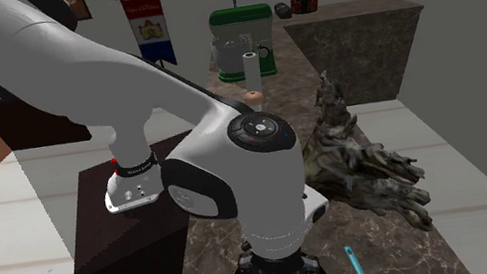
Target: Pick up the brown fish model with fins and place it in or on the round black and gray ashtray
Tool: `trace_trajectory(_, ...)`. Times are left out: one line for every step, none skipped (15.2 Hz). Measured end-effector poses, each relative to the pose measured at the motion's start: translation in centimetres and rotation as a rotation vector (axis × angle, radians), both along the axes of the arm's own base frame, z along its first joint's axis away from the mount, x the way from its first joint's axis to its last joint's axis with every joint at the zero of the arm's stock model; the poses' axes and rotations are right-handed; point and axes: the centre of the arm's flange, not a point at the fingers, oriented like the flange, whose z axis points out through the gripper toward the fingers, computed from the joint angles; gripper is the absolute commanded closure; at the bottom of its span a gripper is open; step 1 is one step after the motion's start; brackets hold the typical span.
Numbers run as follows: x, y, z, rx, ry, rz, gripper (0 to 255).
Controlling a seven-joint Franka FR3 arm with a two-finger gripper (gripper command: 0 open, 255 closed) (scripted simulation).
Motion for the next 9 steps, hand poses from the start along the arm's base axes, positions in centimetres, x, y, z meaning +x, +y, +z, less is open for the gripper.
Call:
trace_trajectory(0.0, -0.2, -0.5, 0.000, 0.000, 0.000, 255)
trace_trajectory(0.1, -0.1, -1.0, 0.000, 0.000, 0.000, 255)
trace_trajectory(0.1, -0.1, -1.7, 0.000, 0.000, 0.000, 255)
trace_trajectory(0.1, -0.2, -2.1, 0.000, 0.000, 0.000, 255)
trace_trajectory(0.1, -0.1, -2.2, 0.000, 0.000, 0.000, 255)
trace_trajectory(0.1, -0.1, -2.3, 0.000, 0.000, 0.000, 255)
trace_trajectory(0.1, -0.1, -2.3, 0.000, 0.000, 0.000, 255)
trace_trajectory(0.1, -0.1, -2.3, 0.000, 0.000, 0.000, 255)
trace_trajectory(0.1, -0.1, -2.3, 0.000, 0.000, 0.000, 255)
